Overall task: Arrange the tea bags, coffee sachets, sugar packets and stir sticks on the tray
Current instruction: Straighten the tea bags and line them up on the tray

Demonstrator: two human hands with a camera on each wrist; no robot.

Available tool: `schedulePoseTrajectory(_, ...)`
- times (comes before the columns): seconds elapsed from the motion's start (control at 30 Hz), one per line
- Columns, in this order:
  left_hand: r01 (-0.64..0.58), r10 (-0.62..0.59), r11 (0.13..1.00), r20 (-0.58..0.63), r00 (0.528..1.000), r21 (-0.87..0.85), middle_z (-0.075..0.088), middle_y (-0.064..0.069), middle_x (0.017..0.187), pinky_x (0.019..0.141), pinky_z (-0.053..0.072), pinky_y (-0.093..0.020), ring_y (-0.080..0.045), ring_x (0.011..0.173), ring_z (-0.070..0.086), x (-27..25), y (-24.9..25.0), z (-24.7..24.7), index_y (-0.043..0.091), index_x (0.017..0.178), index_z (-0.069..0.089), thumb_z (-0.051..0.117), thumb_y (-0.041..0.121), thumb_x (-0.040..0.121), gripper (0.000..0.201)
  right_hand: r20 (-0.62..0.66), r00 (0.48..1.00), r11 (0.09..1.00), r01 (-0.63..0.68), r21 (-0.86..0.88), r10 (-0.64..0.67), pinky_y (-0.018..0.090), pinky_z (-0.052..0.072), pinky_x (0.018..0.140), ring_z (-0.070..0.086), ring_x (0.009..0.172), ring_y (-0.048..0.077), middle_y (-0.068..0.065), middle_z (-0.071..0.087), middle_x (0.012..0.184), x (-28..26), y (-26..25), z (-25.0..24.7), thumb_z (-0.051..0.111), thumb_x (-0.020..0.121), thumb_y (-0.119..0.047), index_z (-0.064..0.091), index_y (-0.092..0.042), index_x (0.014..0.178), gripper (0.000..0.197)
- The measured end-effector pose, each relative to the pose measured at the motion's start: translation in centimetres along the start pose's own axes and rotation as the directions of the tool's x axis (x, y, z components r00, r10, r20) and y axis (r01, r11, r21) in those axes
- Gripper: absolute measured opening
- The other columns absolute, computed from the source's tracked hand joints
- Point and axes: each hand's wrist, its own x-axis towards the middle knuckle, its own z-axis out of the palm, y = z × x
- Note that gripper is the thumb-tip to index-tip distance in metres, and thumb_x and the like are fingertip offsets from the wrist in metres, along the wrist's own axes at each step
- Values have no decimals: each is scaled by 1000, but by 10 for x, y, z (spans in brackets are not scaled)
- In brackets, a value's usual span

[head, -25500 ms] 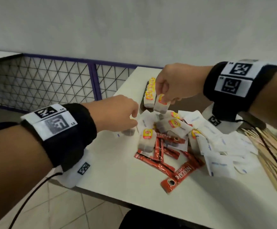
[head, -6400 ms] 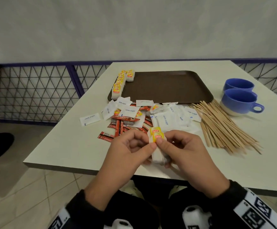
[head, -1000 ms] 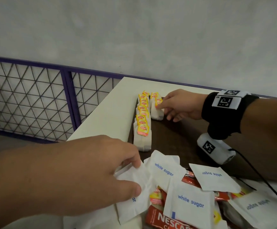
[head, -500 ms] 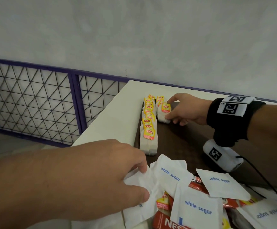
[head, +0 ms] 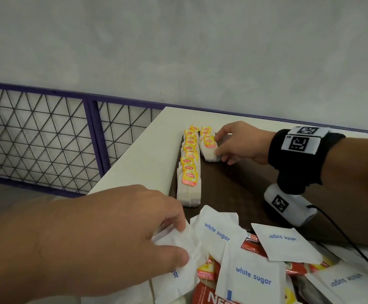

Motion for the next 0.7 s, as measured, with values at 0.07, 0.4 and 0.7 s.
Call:
schedulePoseTrajectory(0.07, 4, -4, 1000, 8, 1000, 20, 55, 22, 117, 66, 23, 11, 10, 71, 39, 1, -1, 0, 44, 125, 50, 50, 59, 91, 37, 4, 1000, 999, -14, 46, 14, 33, 62, 69, 69, 73, 22, 15, 69, 89, -2, -1, 0, 70, 91, 2, 60, -9, 117, 30)
schedulePoseTrajectory(0.4, 15, -18, 997, 36, 999, 76, 61, 24, 114, 69, 26, 11, 10, 71, 44, 3, -4, 2, 43, 120, 56, 55, 63, 88, 38, 135, 984, 981, -133, 139, 114, 38, 62, 80, 71, 89, 32, 26, 66, 106, -17, -8, -1, 66, 94, 1, 58, -2, 107, 16)
schedulePoseTrajectory(0.7, 95, -108, 988, 105, 989, 119, 51, 30, 101, 79, 43, -15, 13, 90, 48, -1, -5, -5, 49, 123, 54, 59, 65, 85, 41, 45, 999, 1000, 26, 4, -26, 30, 57, 59, 67, 84, 30, 20, 65, 98, -61, -24, -21, 69, 94, -9, 59, -5, 105, 15)
